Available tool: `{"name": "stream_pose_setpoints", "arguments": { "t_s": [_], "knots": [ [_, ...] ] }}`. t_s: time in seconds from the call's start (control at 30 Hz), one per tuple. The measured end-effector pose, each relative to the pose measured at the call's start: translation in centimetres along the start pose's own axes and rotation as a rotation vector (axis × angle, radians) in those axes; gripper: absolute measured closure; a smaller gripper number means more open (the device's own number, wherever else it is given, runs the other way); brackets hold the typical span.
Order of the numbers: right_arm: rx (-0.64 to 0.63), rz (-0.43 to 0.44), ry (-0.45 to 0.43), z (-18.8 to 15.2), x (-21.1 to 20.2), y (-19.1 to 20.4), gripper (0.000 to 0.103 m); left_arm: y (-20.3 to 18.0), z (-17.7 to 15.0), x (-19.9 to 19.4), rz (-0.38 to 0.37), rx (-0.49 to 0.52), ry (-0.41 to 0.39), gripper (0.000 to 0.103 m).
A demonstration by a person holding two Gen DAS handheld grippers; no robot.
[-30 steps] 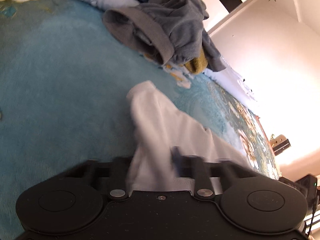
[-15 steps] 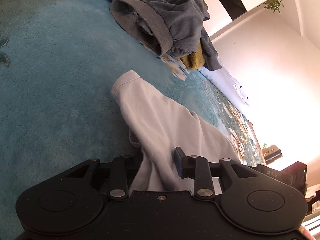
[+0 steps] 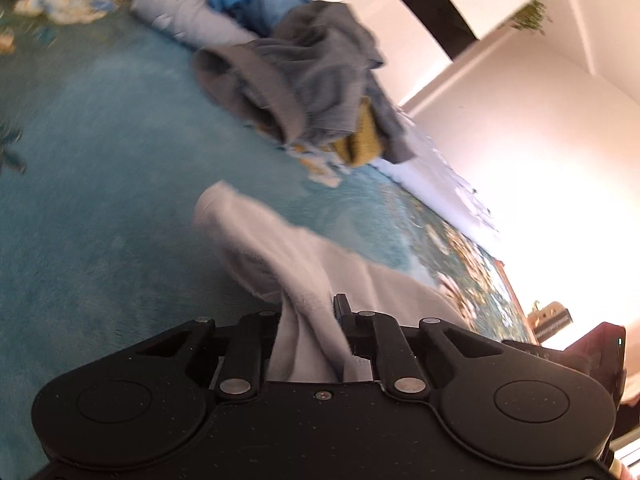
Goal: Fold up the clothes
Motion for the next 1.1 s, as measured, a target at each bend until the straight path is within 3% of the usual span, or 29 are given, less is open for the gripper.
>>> {"name": "stream_pose_setpoints", "arguments": {
  "t_s": [0.33,0.6,0.73,0.87,1.1],
  "knots": [
    [-0.021,0.023,-0.086,-0.5,-6.0,0.2,0.09,-6.1,-0.7,-1.9,0.008,0.114,0.006,0.091],
    [0.01,0.074,-0.122,-1.1,-8.4,-3.1,0.09,-11.4,-1.1,-0.9,0.03,0.224,0.017,0.091],
    [0.016,0.077,-0.138,-0.5,-9.5,-5.2,0.09,-13.9,-0.6,1.5,0.031,0.261,0.048,0.091],
    [0.06,0.06,-0.172,0.9,-11.6,-8.9,0.09,-17.4,-0.2,5.4,-0.02,0.287,0.08,0.091],
    [0.092,-0.121,-0.232,4.4,-17.5,-16.7,0.09,-26.2,-1.0,15.7,-0.138,0.368,0.192,0.091]
  ]
}}
Point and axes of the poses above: each gripper's, at about its wrist camera, not at the fingertips, and x roughly the way its jaws point, y to its left, z to its top, the point moved 6 cm from there along x, roughly the way its jaws point, and after that the axes turned 11 degrees about y, right-handed, at the moved point
